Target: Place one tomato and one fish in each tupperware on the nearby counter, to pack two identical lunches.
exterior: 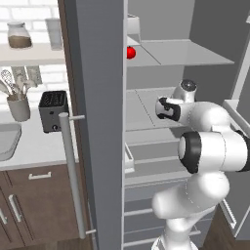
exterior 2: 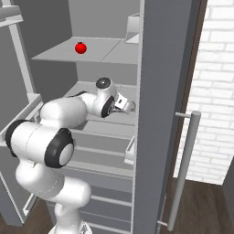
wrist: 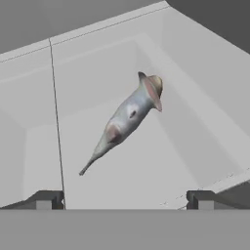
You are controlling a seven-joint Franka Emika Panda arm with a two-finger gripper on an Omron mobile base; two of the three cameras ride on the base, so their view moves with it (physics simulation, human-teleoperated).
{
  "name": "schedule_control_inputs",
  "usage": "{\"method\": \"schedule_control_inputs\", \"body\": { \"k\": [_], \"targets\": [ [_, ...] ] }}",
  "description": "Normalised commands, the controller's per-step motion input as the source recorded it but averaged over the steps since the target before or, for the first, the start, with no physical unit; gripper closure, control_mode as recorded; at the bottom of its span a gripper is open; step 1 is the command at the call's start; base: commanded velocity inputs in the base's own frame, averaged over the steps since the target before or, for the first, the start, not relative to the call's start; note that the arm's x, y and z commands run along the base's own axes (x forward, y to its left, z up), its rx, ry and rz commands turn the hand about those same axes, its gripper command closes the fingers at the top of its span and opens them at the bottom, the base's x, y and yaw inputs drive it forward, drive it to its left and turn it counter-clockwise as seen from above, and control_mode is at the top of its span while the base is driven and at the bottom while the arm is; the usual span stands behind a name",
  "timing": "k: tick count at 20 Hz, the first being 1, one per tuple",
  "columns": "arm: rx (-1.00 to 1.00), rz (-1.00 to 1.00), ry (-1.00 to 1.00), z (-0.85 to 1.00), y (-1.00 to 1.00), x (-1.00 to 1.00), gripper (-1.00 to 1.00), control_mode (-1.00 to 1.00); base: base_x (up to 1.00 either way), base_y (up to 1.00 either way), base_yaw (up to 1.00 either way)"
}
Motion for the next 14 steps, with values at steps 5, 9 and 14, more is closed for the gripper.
{"method": "schedule_control_inputs", "body": {
  "k": [5, 9, 14],
  "targets": [
    [0.04, 0.00, 0.00, -0.17, -0.16, 0.59, -1.00, -1.00, 0.00, 0.00, 0.00],
    [0.01, -0.02, 0.00, -0.23, -0.02, 0.62, -1.00, -1.00, 0.00, 0.00, 0.00],
    [0.00, -0.07, 0.03, -0.28, 0.00, 0.46, -1.00, -1.00, 0.00, 0.00, 0.00]
  ]
}}
